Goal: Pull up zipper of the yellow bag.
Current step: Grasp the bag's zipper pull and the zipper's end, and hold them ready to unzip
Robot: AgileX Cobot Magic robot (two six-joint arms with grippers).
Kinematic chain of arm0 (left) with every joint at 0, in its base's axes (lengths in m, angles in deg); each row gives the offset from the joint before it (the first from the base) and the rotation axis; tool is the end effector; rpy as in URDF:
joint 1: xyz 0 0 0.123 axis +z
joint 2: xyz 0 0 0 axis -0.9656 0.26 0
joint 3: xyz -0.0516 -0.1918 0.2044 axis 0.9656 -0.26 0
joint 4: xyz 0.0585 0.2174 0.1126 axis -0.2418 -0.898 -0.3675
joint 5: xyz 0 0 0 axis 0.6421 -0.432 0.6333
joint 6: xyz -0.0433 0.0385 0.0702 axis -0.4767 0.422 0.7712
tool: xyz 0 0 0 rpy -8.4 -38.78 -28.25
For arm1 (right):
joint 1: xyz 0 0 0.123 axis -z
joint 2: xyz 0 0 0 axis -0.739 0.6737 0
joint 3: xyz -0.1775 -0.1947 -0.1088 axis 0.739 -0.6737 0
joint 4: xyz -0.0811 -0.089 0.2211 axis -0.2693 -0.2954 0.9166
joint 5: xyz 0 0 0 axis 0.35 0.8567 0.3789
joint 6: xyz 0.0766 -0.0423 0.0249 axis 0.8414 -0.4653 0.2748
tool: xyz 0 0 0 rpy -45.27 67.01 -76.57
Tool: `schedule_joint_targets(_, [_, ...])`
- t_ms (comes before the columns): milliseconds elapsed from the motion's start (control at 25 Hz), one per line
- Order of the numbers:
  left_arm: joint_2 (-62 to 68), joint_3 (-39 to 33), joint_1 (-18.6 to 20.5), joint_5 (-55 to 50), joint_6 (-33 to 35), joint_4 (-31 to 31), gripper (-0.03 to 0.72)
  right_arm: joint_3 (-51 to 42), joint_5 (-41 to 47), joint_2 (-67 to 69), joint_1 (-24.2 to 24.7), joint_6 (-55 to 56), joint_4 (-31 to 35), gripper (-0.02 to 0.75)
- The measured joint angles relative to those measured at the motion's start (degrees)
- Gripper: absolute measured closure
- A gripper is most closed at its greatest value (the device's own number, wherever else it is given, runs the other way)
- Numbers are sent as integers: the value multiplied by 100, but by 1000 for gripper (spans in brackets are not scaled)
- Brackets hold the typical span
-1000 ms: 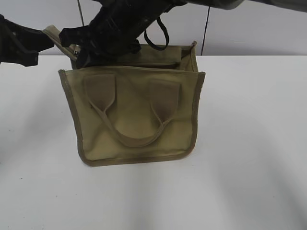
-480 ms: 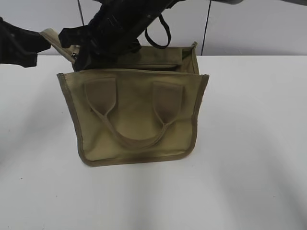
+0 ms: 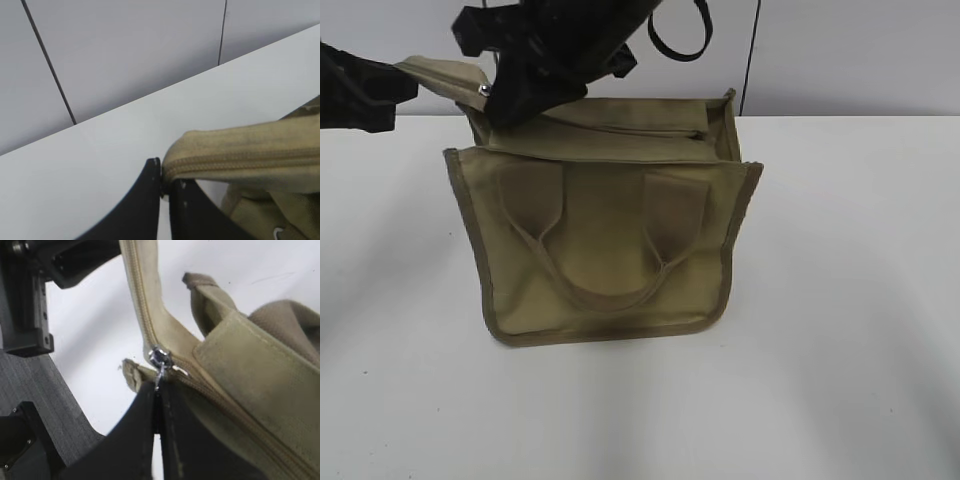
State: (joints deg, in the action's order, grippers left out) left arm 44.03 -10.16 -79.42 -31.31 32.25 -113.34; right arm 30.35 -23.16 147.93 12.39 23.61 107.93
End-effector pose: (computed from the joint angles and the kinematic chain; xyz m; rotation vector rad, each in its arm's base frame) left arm 0.2948 -0.0601 0.2580 0.5961 1.8625 -0.2908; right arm 0.3506 0.3037 0.2945 -0.8819 2.4596 0.9367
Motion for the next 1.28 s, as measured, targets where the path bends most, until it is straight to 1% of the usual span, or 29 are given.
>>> schedule_joint_targets(280, [0, 0, 0, 0, -32, 12, 682, 0, 949, 0, 582, 121, 11, 750])
schedule_joint_targets(560, [0, 0, 0, 7, -62, 37, 682, 0, 1144, -25, 985, 136, -735, 750])
schedule_joint_targets(840, [0, 0, -10, 90, -62, 32, 682, -75, 1144, -169, 1070, 148, -1029, 750])
schedule_joint_targets(1040, [0, 0, -10, 25, -64, 32, 682, -830, 1131, -526, 1102, 148, -1197, 750])
schedule_joint_targets(1120, [0, 0, -10, 2, -64, 32, 682, -1110, 1129, -677, 1113, 148, -1461, 750])
schedule_joint_targets(1280, [0, 0, -10, -27, -64, 32, 682, -1230, 1129, -771, 1132, 148, -1777, 750])
